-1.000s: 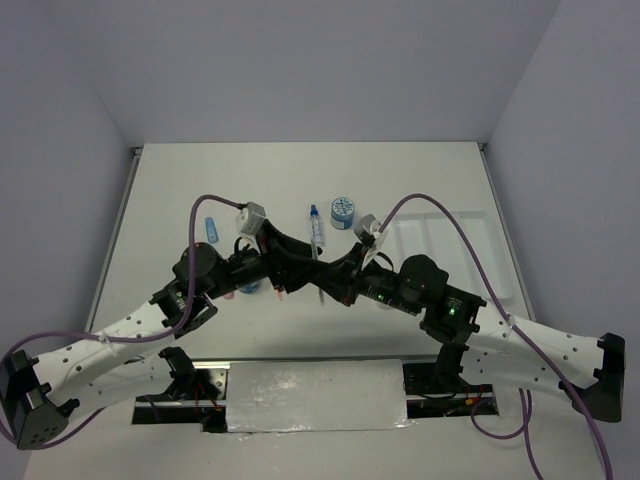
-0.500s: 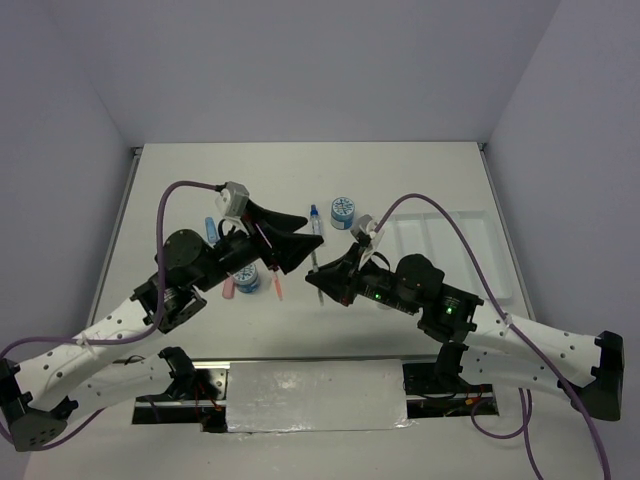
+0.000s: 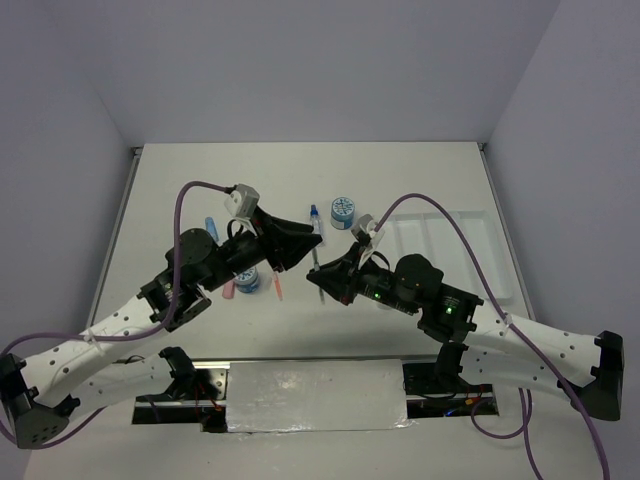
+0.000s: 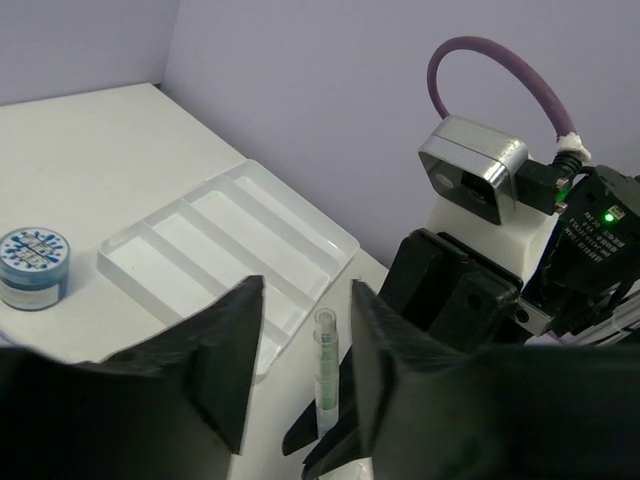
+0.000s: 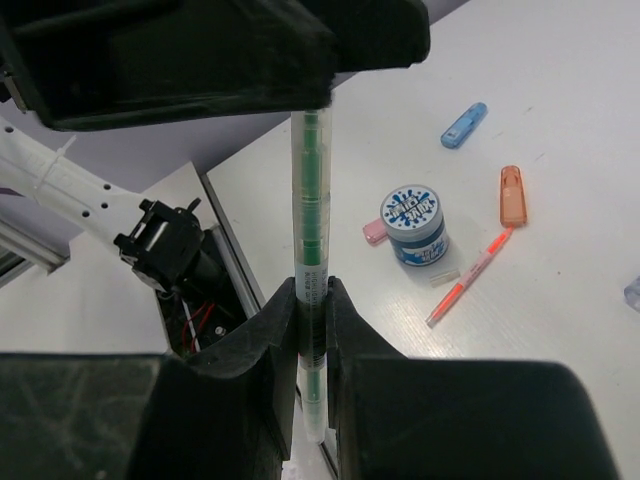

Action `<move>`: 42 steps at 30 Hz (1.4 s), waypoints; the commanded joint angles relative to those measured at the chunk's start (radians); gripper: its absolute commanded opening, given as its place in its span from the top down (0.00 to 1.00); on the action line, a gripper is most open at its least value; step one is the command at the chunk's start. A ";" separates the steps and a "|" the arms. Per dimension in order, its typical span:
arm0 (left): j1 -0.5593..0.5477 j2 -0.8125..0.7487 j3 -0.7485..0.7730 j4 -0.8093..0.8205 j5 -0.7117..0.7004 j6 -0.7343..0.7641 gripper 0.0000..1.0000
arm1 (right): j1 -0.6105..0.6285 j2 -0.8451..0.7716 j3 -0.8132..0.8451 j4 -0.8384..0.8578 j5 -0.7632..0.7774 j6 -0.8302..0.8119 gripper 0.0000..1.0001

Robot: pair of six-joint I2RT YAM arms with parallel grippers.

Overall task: Sort the stationery into containers
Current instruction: Close the pen cap on the pen.

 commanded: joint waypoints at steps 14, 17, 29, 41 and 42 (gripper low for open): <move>-0.005 0.057 0.014 0.012 0.051 -0.018 1.00 | 0.000 0.026 0.132 -0.008 0.068 -0.039 1.00; -0.005 0.062 -0.019 0.017 0.051 -0.032 1.00 | -0.052 0.055 0.218 -0.027 0.053 -0.059 1.00; -0.049 0.060 -0.218 0.094 0.029 -0.111 1.00 | -0.250 0.093 0.369 0.025 -0.131 -0.059 1.00; -0.118 0.118 -0.279 0.169 0.066 -0.165 1.00 | -0.305 0.108 0.399 0.067 -0.215 -0.051 1.00; -0.127 0.140 -0.278 0.182 0.062 -0.167 1.00 | -0.305 0.118 0.401 0.075 -0.220 -0.054 1.00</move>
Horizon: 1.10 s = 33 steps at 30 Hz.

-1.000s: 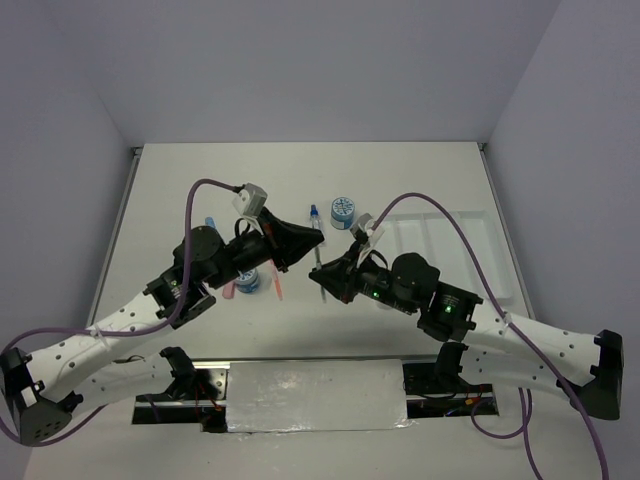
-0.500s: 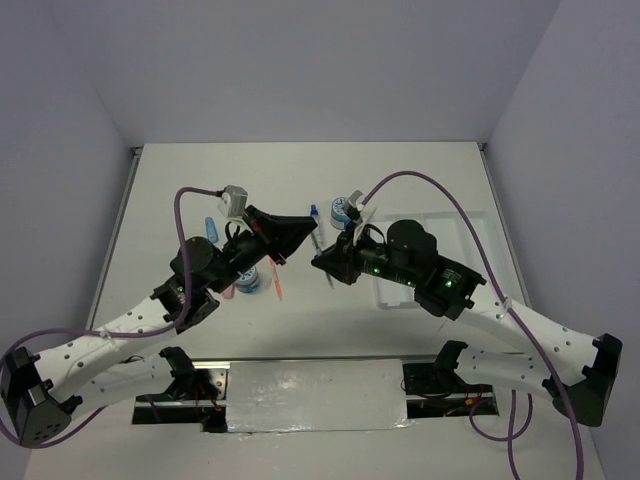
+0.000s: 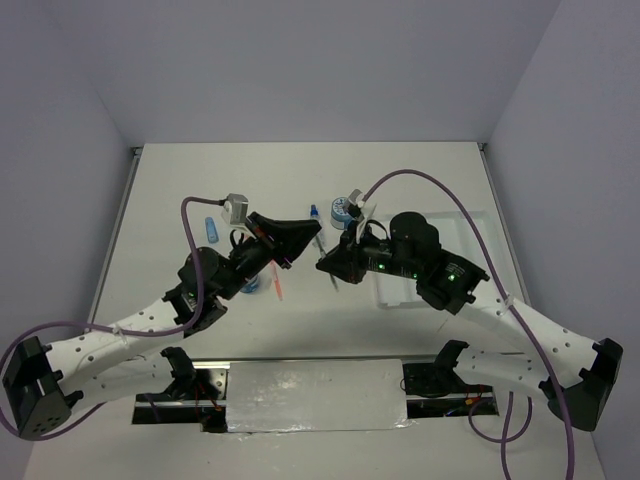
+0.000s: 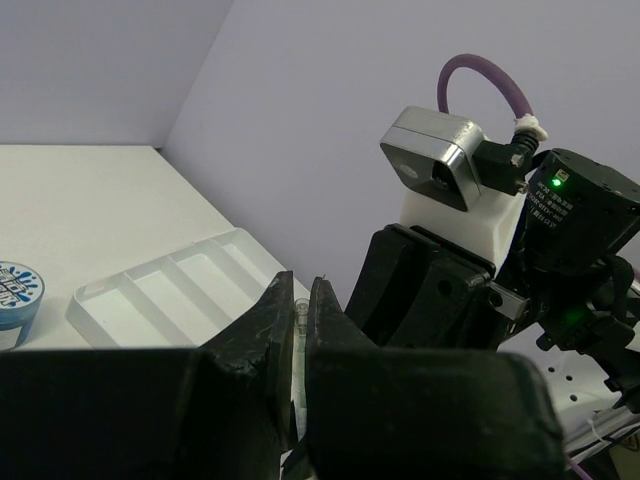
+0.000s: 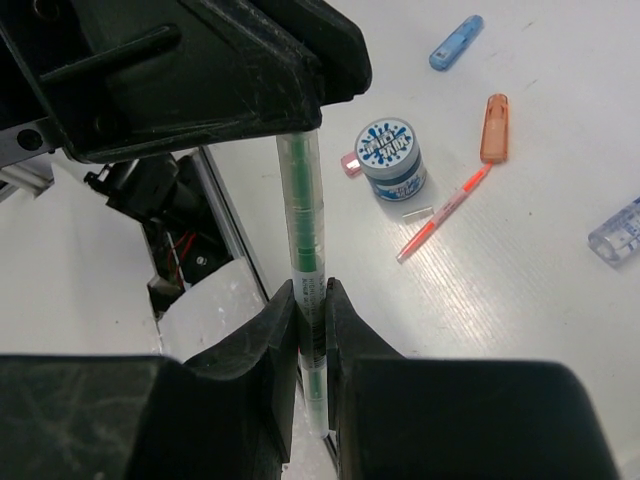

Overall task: Sort the stationery into containers
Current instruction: Close the pen cap on the pen, then place the pen in the storage box.

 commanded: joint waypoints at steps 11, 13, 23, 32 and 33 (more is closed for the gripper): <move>-0.141 0.135 -0.083 -0.207 0.198 -0.047 1.00 | -0.121 -0.005 0.209 0.515 0.015 0.043 1.00; -0.148 0.152 -0.095 -0.183 0.205 -0.059 1.00 | -0.135 0.007 0.229 0.530 -0.006 0.054 1.00; -0.171 0.078 0.135 -0.586 -0.163 -0.012 0.93 | -0.148 0.047 0.182 0.371 0.059 -0.009 1.00; -0.020 0.066 0.941 -1.268 -0.812 0.080 0.01 | -0.172 0.003 -0.093 0.146 0.292 0.011 1.00; -0.020 0.067 0.983 -1.296 -0.831 0.088 0.01 | -0.196 0.026 -0.083 0.095 0.312 0.020 1.00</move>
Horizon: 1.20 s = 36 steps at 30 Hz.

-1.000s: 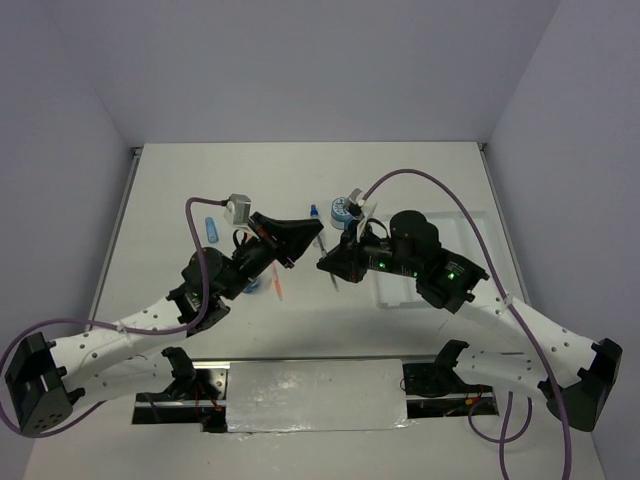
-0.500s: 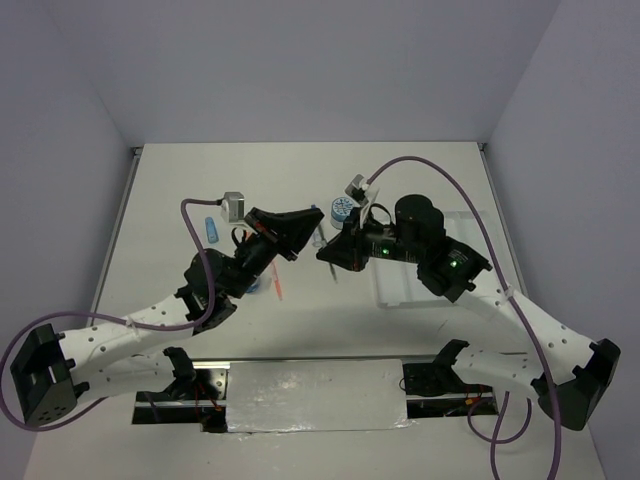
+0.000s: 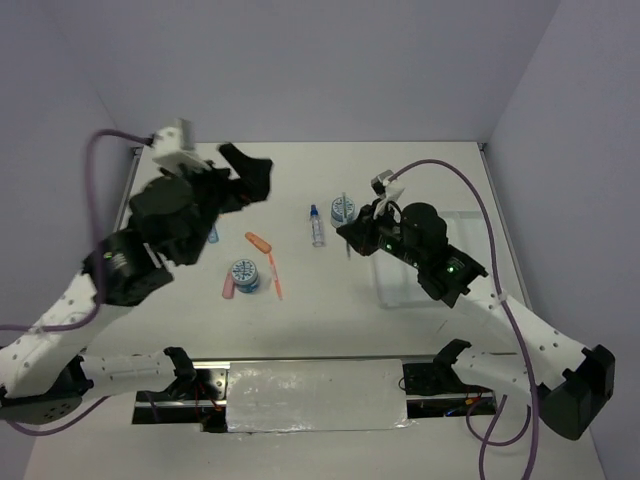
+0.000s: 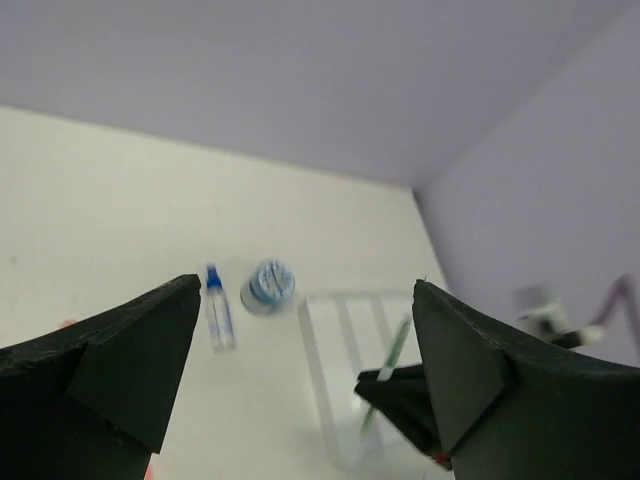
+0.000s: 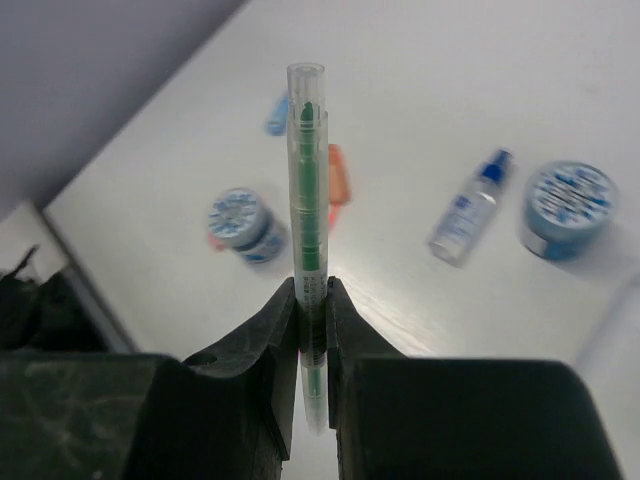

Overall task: Sort the stationery into containers
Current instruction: Place the pen in the storage box.

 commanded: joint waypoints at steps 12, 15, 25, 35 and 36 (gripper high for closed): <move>0.012 -0.272 -0.142 -0.469 -0.089 -0.068 0.01 | -0.273 0.535 0.195 -0.427 0.414 0.053 1.00; 0.012 -0.297 -0.198 -0.511 -0.056 -0.067 0.01 | -0.279 0.561 0.185 -0.412 0.399 0.064 0.99; 0.012 -0.335 -0.309 -0.566 -0.039 -0.047 0.01 | -0.288 0.606 0.172 -0.413 0.390 0.079 0.49; 0.012 -0.324 -0.329 -0.542 -0.074 -0.042 0.01 | -0.096 0.417 0.235 -0.464 0.402 0.125 0.33; 0.013 -0.327 -0.335 -0.537 -0.095 -0.062 0.01 | -0.048 0.394 0.250 -0.435 0.391 0.151 0.33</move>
